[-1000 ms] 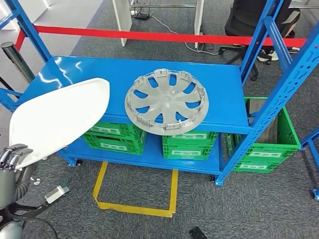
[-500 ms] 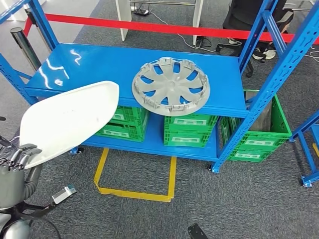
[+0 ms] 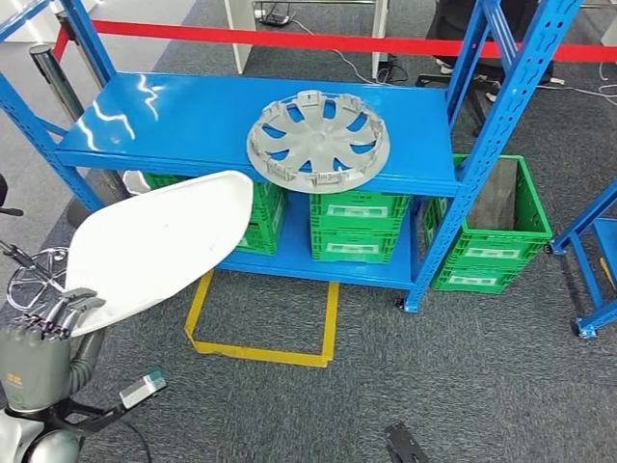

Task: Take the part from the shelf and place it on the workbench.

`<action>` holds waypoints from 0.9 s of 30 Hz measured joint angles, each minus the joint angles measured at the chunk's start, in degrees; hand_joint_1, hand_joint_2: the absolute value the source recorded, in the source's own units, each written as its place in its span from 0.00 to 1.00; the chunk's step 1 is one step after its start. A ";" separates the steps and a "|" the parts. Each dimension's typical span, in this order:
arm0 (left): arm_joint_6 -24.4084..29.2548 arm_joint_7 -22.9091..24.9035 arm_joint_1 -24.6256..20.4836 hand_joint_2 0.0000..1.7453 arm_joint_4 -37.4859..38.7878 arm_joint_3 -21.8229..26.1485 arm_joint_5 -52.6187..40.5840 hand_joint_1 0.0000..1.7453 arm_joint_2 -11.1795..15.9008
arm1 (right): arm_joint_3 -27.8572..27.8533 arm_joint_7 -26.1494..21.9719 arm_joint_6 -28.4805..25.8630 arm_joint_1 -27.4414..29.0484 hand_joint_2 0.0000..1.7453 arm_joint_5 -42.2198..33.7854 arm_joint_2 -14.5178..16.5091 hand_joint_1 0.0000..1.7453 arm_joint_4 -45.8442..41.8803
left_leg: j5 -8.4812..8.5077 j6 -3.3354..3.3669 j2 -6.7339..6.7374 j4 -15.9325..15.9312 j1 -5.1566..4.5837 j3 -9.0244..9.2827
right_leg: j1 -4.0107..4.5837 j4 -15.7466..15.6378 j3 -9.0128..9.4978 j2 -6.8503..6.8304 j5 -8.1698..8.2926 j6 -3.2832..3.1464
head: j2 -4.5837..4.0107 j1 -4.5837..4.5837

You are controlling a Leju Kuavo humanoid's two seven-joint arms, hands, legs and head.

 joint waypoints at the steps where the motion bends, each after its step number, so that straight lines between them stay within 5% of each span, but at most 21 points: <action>1: 0.00 -0.33 0.06 1.00 0.09 0.21 0.20 1.00 -0.16 | -0.15 -0.24 0.02 0.04 0.00 -0.26 0.07 0.00 -0.01 | 1.13 0.03 -0.03 -4.04 0.12 2.93 | 0.00 0.36 -0.73 0.01 0.33 0.18 | 0.00 -0.01; 3: 0.00 -0.73 0.05 1.00 0.37 0.46 0.43 1.00 -0.45 | -0.46 -0.60 0.07 0.08 0.00 -0.62 0.26 0.00 -0.01 | 1.61 0.36 -0.22 -12.04 0.04 7.98 | 0.14 0.81 -1.79 0.06 1.07 0.76 | 0.00 0.01; 4: 0.00 -0.81 0.03 1.00 0.53 0.50 0.51 1.00 -0.57 | -0.63 -0.69 0.08 0.12 0.00 -0.78 0.36 0.00 -0.01 | 1.33 0.66 -0.32 -14.22 -0.10 9.09 | 0.17 0.83 -2.13 0.07 1.54 1.10 | 0.00 0.01; 7: 0.00 -0.88 -0.03 1.00 1.08 0.56 0.42 1.00 -0.89 | -1.11 -0.88 0.04 0.58 0.00 -1.31 0.56 0.00 -0.01 | 2.17 2.12 -0.23 -15.42 -0.43 8.46 | -0.04 0.74 -2.94 0.16 2.31 2.23 | 0.00 0.03; 9: 0.00 -0.82 -0.17 1.00 1.45 0.57 0.17 1.00 -1.08 | -1.42 -0.83 -0.18 1.07 0.00 -1.77 0.58 0.00 -0.01 | 3.38 3.28 0.01 -15.72 -0.43 7.33 | -0.13 3.69 -4.41 0.36 -1.11 2.69 | 0.00 0.17; 12: 0.00 -0.35 -0.25 1.00 2.04 0.48 0.03 1.00 -1.33 | -1.85 -0.39 -0.46 1.57 0.00 -2.41 0.58 0.00 -0.01 | 5.19 4.09 0.11 -15.58 -0.86 4.99 | -0.13 14.48 -7.42 0.55 -8.42 2.85 | 0.00 0.39; 14: 0.00 0.01 -0.26 1.00 2.47 0.37 -0.02 1.00 -1.51 | -2.02 -0.10 -0.49 1.88 0.00 -2.63 0.58 0.00 -0.01 | 6.30 4.16 0.12 -15.35 -1.23 3.31 | -0.06 17.06 -6.54 0.56 -8.10 2.69 | 0.00 0.39; 16: 0.00 0.26 -0.27 1.00 2.84 0.32 -0.05 1.00 -1.67 | -2.20 0.02 -0.55 2.02 0.00 -2.81 0.58 0.00 -0.01 | 7.20 4.11 0.10 -15.01 -1.49 1.95 | 0.23 11.44 -1.66 0.57 -4.93 2.02 | 0.00 0.41; 19: 0.00 0.44 -0.37 1.00 3.22 0.30 -0.09 1.00 -1.77 | -2.52 -0.05 -0.68 1.89 0.00 -2.94 0.55 0.00 0.00 | 8.60 3.61 0.19 -14.73 -1.66 0.83 | 0.85 -0.10 5.77 0.55 -4.35 1.06 | 0.00 0.39; 22: 0.00 0.50 -0.60 1.00 3.61 0.25 -0.28 1.00 -1.89 | -2.55 -0.29 -0.81 1.94 0.00 -2.96 0.61 0.00 -0.01 | 9.97 2.75 0.20 -15.22 -1.50 0.32 | 0.90 -2.24 5.97 0.46 -3.49 0.79 | 0.00 0.44; 24: 0.00 0.50 -0.70 1.00 3.84 0.22 -0.34 1.00 -1.93 | -2.60 -0.36 -0.93 1.89 0.00 -3.13 0.67 0.00 0.01 | 7.14 2.03 -0.01 -13.30 -1.41 -0.57 | 0.52 -2.72 4.96 0.25 -1.98 0.13 | 0.00 0.24; 27: 0.00 0.50 -0.78 1.00 4.22 0.21 -0.33 1.00 -1.95 | -2.69 -0.43 -0.90 1.80 0.00 -3.22 0.71 0.00 0.01 | -1.23 0.87 -0.10 -2.47 -0.55 -2.86 | 0.33 -2.46 2.68 0.08 -0.10 -0.34 | 0.00 -0.02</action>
